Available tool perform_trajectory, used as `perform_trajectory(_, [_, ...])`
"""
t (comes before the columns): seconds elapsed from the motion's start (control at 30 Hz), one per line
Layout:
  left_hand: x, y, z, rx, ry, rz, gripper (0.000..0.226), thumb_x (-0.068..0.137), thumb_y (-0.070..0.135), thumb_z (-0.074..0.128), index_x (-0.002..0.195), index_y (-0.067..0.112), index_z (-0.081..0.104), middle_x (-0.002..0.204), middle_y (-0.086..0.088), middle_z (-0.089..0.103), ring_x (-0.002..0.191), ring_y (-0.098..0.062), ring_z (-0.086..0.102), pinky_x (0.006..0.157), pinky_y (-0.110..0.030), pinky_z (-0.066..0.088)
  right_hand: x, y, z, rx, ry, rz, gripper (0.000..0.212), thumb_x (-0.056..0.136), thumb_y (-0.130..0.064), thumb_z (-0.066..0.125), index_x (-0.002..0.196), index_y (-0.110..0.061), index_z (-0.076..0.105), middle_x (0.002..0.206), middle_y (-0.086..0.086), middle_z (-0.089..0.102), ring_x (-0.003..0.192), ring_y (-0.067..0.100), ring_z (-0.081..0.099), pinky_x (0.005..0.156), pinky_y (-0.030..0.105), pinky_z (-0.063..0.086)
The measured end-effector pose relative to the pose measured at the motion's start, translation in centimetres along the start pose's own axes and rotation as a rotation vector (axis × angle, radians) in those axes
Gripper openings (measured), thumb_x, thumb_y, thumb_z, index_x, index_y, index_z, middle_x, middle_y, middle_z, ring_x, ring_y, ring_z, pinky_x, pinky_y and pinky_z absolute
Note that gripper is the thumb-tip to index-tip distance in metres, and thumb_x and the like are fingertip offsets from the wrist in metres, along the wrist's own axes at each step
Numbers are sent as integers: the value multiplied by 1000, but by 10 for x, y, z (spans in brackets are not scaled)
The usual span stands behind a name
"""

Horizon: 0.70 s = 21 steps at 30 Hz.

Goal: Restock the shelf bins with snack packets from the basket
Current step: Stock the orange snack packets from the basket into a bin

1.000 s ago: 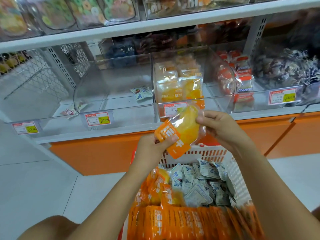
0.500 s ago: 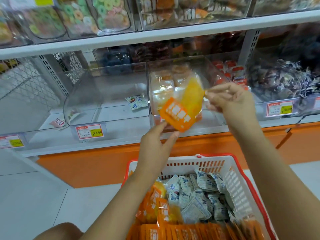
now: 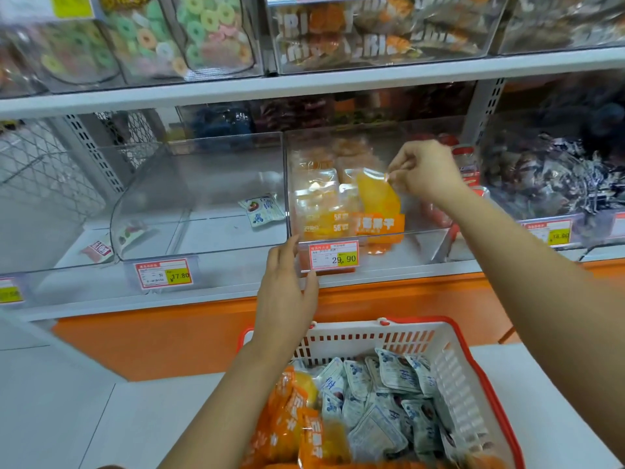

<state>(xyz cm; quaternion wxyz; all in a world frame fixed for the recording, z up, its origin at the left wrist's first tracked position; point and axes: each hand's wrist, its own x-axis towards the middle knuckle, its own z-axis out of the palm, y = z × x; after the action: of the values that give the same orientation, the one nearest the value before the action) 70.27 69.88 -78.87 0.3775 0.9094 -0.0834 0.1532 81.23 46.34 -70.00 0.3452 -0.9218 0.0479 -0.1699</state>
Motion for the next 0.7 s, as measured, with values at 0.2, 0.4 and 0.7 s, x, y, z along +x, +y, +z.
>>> perform_trajectory(0.2, [-2,-11,-1,62,-43,48,60,95,23,52,149,27,26,141,6,38,101,12,34,69,10,27,-5,19,40,-54,-60,48,28,76,1,68,61,-20,59,75,6,69,75,22,67,76,33,55])
perform_trajectory(0.4, [-9,-11,-5,26,-92,73,66,96,26,52,151,31,15,145,10,34,100,21,28,74,12,24,-6,15,40,-55,12,28,15,81,0,61,87,-6,73,90,11,72,87,22,67,80,28,52])
perform_trajectory(0.7, [-31,-18,-14,34,-188,31,58,96,28,51,149,26,26,147,11,37,128,0,37,97,-9,27,-39,-4,23,16,145,-89,15,89,-15,63,101,-8,69,92,2,68,82,12,58,71,17,46])
